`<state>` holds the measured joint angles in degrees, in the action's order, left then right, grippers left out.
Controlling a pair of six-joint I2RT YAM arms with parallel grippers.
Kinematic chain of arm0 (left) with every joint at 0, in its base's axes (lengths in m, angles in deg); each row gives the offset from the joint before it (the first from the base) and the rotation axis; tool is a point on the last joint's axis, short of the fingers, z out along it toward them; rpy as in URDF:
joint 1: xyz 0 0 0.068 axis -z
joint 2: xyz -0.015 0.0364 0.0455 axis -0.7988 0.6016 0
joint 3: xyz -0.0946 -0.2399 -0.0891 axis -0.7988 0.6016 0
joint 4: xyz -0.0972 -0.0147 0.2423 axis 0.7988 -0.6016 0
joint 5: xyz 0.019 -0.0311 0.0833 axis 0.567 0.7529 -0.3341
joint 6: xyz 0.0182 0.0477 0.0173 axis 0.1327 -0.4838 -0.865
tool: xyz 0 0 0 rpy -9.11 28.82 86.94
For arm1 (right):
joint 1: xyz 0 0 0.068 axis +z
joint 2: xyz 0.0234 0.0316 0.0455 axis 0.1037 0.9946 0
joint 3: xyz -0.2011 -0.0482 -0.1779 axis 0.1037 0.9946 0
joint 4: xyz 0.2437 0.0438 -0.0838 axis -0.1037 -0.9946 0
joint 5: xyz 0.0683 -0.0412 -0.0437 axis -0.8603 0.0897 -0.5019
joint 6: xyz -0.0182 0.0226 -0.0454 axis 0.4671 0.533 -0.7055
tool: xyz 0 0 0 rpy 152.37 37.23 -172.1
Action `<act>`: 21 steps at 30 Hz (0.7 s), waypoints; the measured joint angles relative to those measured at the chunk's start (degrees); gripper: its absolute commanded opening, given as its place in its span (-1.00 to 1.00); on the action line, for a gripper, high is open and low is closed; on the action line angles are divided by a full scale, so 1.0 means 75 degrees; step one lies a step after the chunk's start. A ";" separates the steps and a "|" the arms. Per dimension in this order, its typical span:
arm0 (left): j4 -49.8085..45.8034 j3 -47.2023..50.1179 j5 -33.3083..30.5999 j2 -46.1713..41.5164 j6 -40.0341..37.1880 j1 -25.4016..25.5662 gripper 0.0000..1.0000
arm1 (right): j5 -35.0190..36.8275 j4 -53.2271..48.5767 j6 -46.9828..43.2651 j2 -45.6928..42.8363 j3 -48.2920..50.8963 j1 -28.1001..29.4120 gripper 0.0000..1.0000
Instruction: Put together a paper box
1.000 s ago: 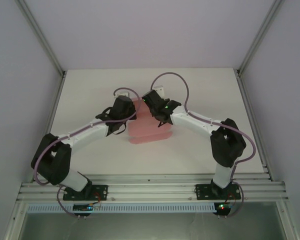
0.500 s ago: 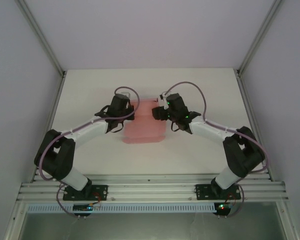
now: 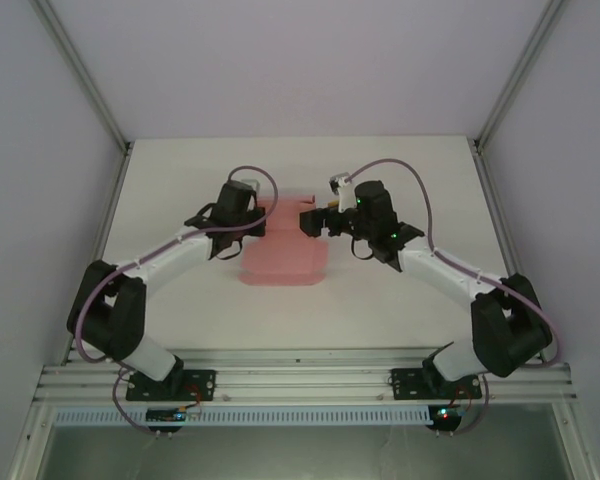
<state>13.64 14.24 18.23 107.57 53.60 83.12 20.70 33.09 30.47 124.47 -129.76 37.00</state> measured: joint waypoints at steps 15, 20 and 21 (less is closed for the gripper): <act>-0.0160 -0.0128 0.0309 -0.0041 -0.0035 0.0000 -1.00 | 0.0230 -0.1478 -0.0758 0.1067 -0.0997 -0.0023 -0.15; -0.0227 -0.0140 0.0332 -0.0041 -0.0085 0.0003 -1.00 | 0.0548 -0.1553 -0.0781 0.1311 -0.1212 -0.0015 -0.79; -0.0283 -0.0152 0.0353 -0.0041 -0.0085 0.0026 -1.00 | 0.0734 -0.1585 -0.0772 0.1346 -0.1230 0.0000 -0.85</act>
<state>11.52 13.11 20.87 107.27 52.96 83.32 26.20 21.20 24.68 134.57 -138.98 37.00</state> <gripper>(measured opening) 0.084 0.128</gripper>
